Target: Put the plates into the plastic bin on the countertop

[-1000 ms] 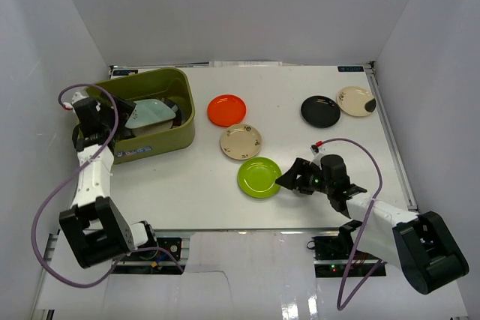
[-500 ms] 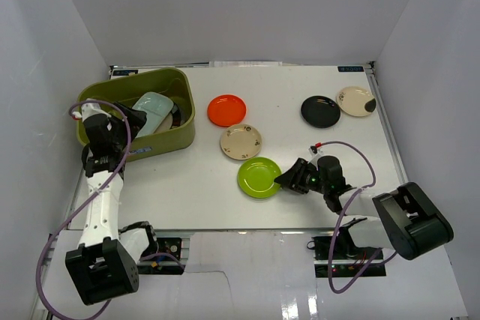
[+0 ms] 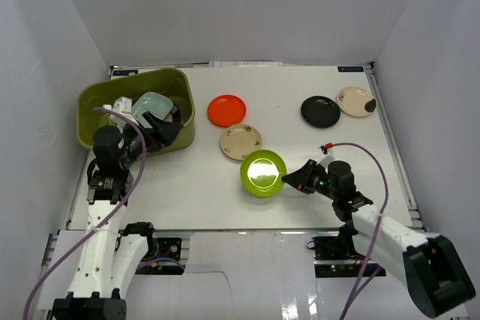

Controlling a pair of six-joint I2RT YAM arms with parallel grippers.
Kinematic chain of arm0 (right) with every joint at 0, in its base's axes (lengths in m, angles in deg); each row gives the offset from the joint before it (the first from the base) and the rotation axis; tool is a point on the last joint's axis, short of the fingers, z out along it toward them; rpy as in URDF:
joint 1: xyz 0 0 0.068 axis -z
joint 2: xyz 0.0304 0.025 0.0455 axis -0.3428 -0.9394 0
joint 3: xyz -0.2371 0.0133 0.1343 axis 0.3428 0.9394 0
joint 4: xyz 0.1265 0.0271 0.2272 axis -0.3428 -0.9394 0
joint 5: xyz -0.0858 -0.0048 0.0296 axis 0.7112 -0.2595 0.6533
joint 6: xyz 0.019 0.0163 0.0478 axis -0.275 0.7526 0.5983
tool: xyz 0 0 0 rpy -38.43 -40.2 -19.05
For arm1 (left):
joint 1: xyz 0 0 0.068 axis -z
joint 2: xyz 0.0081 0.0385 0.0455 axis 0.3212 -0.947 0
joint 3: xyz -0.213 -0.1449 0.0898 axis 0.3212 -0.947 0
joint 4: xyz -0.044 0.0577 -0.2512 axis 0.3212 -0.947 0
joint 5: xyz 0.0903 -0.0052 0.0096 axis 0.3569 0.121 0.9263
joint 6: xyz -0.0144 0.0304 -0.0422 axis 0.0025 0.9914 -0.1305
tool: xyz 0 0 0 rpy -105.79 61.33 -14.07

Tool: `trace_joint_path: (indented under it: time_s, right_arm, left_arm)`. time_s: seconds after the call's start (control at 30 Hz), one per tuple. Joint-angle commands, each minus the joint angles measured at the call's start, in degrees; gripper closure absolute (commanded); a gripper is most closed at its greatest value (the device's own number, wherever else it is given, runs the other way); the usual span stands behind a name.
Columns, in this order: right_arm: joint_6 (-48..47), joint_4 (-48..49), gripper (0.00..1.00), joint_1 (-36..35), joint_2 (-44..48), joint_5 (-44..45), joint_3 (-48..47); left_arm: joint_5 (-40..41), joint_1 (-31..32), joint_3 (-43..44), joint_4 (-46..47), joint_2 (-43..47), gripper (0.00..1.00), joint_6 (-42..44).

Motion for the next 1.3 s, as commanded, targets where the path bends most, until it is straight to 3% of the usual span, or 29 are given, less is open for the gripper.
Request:
trace_joint_path:
  time_s: [0.0, 0.1, 0.3, 0.4, 0.53, 0.63, 0.73, 0.77, 0.8, 0.83, 0.9, 0.93, 1.03, 1.13, 1.23, 1.27]
  right_arm:
    - [-2.8, -9.8, 0.92, 0.4, 9.9, 0.8, -5.0]
    - [-3.7, -14.4, 0.92, 0.6, 13.0, -1.4, -9.0]
    - [-2.6, -12.5, 0.92, 0.6, 11.0, -7.9, -12.6]
    - [-2.0, -11.7, 0.92, 0.5, 10.3, -9.4, -13.9]
    - [-2.1, -12.4, 0.92, 0.6, 10.2, -10.7, -15.0]
    - [-2.2, -12.4, 0.92, 0.6, 10.9, -11.4, -15.1]
    - [-2.3, -12.7, 0.92, 0.6, 11.5, -11.7, -15.1]
    - [-2.5, -13.4, 0.92, 0.5, 11.7, -11.6, -15.1]
    - [-2.5, -13.5, 0.92, 0.6, 11.8, -11.4, -14.9]
    - [-2.5, -13.7, 0.85, 0.6, 12.0, -11.2, -14.7]
    - [-2.6, -13.7, 0.63, 0.6, 12.5, -11.4, -14.5]
    - [-2.7, -13.7, 0.45, 0.6, 12.8, -11.7, -14.5]
    - [-3.3, -14.2, 0.25, 0.6, 14.3, -11.8, -14.7]
    - [-5.0, -17.1, 0.19, 0.6, 15.7, -10.7, -15.2]
    - [-6.2, -18.9, 0.19, 0.5, 16.3, -9.6, -14.5]
    - [-6.6, -19.0, 0.19, 0.6, 16.2, -9.5, -14.3]
  left_arm:
    - [-13.7, 6.7, -0.9, -2.4, 3.4, 0.15, 2.7]
    - [-21.0, 10.5, -4.4, -2.4, 3.3, 0.13, 2.5]
    - [-21.6, 23.2, -6.3, 2.1, -4.9, 0.10, 2.2]
    - [-17.1, 31.0, -5.2, 4.9, -10.5, 0.10, 2.0]
    - [-12.4, 36.6, -5.4, 11.9, -16.0, 0.13, -0.5]
    - [-9.5, 38.0, -5.5, 14.9, -19.6, 0.28, -1.4]
    - [-6.8, 38.4, -5.0, 15.3, -20.8, 0.65, -1.6]
    - [-5.1, 38.5, -4.9, 15.3, -20.6, 0.86, -2.1]
    - [-4.3, 38.5, -4.8, 15.3, -20.4, 0.94, -2.3]
    - [-3.7, 38.5, -4.3, 15.2, -19.6, 1.00, -2.4]
    - [-1.6, 38.5, -3.2, 15.2, -18.9, 1.00, -2.3]
    - [-1.2, 38.4, -2.4, 14.7, -18.8, 1.00, -1.8]
    - [4.3, 38.2, 3.3, 9.6, -18.3, 1.00, 0.5]
    - [10.7, 34.6, 10.2, 4.9, -17.0, 1.00, 2.3]
    - [9.2, 22.9, 15.8, 1.4, -16.8, 1.00, 1.3]
    - [8.7, 16.1, 16.9, 0.4, -17.3, 1.00, 1.2]
